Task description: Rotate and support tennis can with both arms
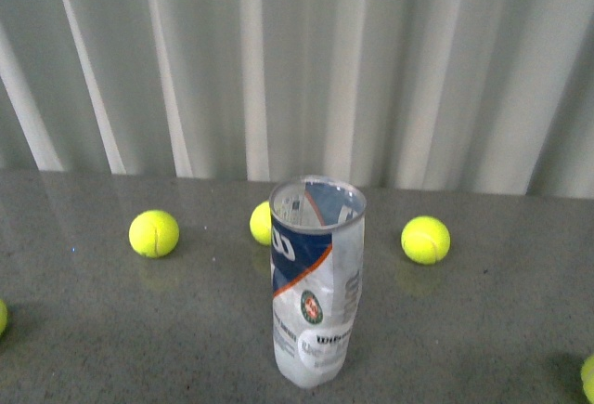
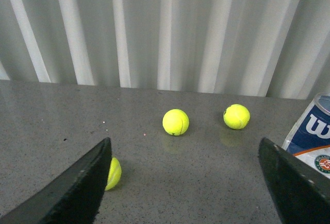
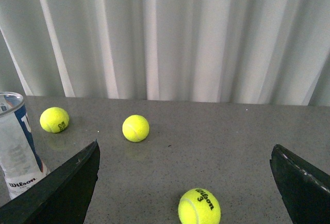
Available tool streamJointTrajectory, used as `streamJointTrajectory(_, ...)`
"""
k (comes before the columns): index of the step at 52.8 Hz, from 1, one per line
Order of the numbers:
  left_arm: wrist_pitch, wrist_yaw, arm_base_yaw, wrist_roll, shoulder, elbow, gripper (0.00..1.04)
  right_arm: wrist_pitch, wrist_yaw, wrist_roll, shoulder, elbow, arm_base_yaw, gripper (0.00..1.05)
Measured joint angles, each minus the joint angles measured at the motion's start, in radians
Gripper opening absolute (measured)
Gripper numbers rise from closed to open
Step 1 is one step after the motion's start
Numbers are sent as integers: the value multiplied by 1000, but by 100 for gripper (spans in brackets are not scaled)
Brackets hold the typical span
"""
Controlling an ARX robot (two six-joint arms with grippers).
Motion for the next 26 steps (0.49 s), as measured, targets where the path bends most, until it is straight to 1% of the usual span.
streamJointTrajectory(2, 0, 0, 0, 1, 0, 0, 100, 0, 0, 0, 0, 0, 0, 98)
streamJointTrajectory(5, 0, 0, 0, 0, 0, 0, 97, 0, 0, 0, 0, 0, 0, 98)
streamJointTrajectory(26, 0, 0, 0, 0, 0, 0, 98, 0, 0, 0, 0, 0, 0, 98)
